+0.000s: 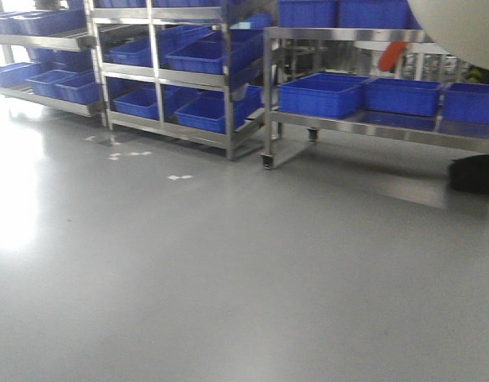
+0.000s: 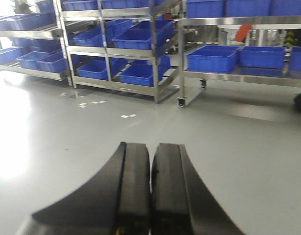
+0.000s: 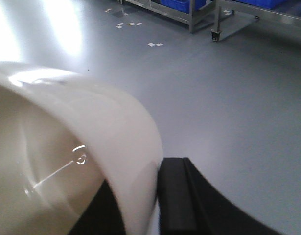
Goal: Move white bin to right shelf second layer
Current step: 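Drive along the aisle past the blue crate racks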
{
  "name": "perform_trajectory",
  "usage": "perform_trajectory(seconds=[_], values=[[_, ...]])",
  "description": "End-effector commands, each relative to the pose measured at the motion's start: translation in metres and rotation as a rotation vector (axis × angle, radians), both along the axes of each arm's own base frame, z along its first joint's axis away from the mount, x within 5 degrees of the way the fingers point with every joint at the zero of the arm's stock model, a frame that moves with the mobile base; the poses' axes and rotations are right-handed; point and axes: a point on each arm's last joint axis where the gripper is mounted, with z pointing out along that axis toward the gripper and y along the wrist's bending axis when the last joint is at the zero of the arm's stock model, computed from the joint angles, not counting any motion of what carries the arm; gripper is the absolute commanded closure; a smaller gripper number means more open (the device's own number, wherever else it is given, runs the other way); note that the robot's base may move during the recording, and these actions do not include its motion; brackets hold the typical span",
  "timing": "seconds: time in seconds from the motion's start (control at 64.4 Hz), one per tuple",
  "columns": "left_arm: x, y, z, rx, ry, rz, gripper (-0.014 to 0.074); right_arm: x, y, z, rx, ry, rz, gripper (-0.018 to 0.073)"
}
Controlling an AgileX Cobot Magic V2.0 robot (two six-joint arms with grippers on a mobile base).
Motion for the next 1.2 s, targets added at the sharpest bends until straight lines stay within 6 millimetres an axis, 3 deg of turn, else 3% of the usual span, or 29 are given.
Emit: perform_trajectory(seconds=[0.0,1.18], values=[[0.0003,0.0003,-0.004,-0.017,-0.06,0.003,0.0512,0.0008,-0.0003,0.0196,0.035,-0.132,-0.004,0.051],[0.0003,0.0003,-0.004,-0.017,-0.06,0.003,0.0512,0.0008,-0.0003,0.0196,0.035,-0.132,-0.004,0.051]])
